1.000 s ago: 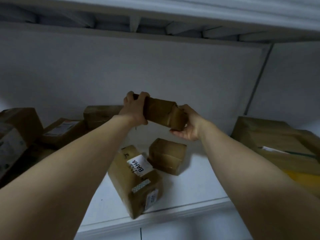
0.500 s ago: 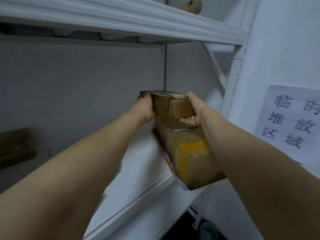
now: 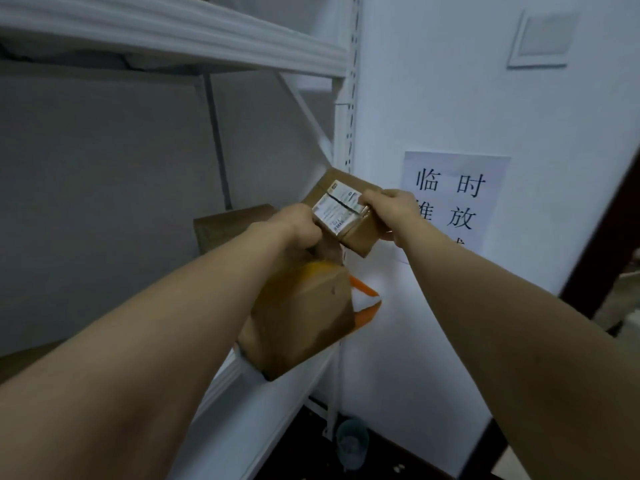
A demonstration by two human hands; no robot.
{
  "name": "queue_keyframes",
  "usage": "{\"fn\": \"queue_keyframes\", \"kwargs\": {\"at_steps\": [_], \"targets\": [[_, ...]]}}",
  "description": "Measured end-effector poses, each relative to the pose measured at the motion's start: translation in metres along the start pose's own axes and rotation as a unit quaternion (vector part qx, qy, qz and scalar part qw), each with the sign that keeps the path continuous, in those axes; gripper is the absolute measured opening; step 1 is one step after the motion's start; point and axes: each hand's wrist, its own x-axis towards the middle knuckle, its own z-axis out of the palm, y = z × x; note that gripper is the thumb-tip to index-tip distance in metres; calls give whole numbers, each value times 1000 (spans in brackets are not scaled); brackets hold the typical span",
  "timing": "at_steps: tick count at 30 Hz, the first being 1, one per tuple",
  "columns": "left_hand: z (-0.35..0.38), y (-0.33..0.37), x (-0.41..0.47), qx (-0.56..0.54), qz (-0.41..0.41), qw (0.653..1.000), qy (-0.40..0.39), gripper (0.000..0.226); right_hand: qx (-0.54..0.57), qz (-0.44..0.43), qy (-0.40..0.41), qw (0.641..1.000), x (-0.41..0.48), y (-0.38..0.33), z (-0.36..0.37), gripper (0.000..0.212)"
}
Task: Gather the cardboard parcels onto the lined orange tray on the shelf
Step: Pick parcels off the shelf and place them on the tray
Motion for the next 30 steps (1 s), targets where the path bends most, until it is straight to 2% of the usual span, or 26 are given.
{"fn": "queue_keyframes", "kwargs": {"at_steps": [3, 5, 6, 9, 11, 13, 16, 18, 25, 28, 30], "targets": [[15, 18, 2, -27, 32, 994, -99, 31, -38, -25, 12, 999, 7, 16, -13, 8], [22, 24, 3, -19, 22, 987, -158, 34, -60, -45, 29, 997, 8, 23, -21, 14], [24, 27, 3, 3, 8, 983, -182, 43, -70, -54, 37, 995, 7, 25, -24, 20], [32, 26, 7, 99, -36, 973, -207, 113, -96, -61, 48, 992, 2, 26, -35, 42], [44, 14, 34, 142, -58, 967, -204, 130, -120, -67, 51, 989, -1, 26, -40, 40], [46, 16, 28, 171, -63, 962, -205, 121, -160, -78, 53, 983, -4, 28, -44, 39], [43, 23, 7, 172, -83, 964, -183, 68, -226, -76, 35, 970, -9, 32, -44, 37], [41, 22, 4, 173, -97, 966, -164, 53, -271, -63, 11, 960, -12, 36, -39, 36], [44, 19, 2, 194, -101, 964, -150, 71, -362, -30, -69, 929, -17, 58, -21, 49], [45, 17, 1, 199, -107, 963, -149, 76, -325, 15, -102, 940, -16, 64, -18, 59], [46, 16, 1, 195, -108, 964, -147, 77, -286, 48, -123, 949, -17, 65, -18, 53]]}}
